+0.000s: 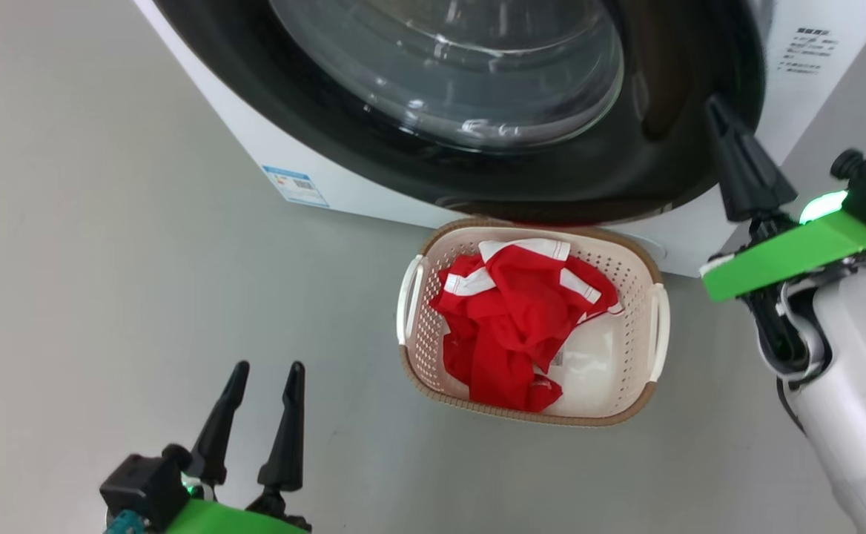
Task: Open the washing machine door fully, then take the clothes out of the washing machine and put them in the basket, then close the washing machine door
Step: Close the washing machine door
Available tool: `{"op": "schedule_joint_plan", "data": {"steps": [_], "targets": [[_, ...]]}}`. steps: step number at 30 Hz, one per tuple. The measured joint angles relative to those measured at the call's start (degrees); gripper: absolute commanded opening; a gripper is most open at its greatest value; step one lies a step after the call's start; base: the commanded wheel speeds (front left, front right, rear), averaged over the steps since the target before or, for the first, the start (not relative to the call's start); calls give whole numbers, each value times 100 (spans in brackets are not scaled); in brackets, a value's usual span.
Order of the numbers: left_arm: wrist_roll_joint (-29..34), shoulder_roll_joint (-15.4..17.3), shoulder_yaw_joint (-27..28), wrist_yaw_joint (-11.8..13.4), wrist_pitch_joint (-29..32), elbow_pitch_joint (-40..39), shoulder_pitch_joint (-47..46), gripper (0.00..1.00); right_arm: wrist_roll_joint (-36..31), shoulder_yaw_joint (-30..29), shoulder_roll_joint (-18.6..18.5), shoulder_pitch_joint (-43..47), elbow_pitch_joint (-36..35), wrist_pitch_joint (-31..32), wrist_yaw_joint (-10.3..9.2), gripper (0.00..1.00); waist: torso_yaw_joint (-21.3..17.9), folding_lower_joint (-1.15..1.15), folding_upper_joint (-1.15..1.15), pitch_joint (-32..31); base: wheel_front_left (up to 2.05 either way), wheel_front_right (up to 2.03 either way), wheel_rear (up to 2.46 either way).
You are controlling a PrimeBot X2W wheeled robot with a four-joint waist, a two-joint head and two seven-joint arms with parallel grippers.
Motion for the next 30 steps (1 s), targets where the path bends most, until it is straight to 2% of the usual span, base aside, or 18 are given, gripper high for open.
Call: {"op": "schedule_joint_plan", "data": {"steps": [12,17,24,26,27,29,30], "targets": [[-118,-10,-97,14,0,-21,-160,100,-353,-821,360,-536,135,0,27,0,126,0,0,219,0,0,0],[-118,-12,-105,14,0,-20,-186,100,-446,-836,490,-632,148,0,65,0,122,0,0,237,0,0,0],[-113,-15,-60,14,0,21,-237,100,-446,-557,350,-514,189,-1,16,1,74,0,0,82,0,0,0],[-104,-15,-9,12,0,40,-236,100,-487,-557,336,-318,197,-1,16,11,45,0,0,15,0,0,0],[-97,-15,19,10,0,48,-234,100,-538,-558,339,-197,190,-1,16,24,27,0,0,-18,0,0,0],[-29,-15,67,-3,0,71,-231,100,-587,-542,366,40,164,-1,16,41,-16,0,0,-88,0,0,0],[10,-16,92,-7,0,86,-227,100,-588,-544,396,148,143,-1,16,59,-41,0,0,-123,0,0,0]]}}
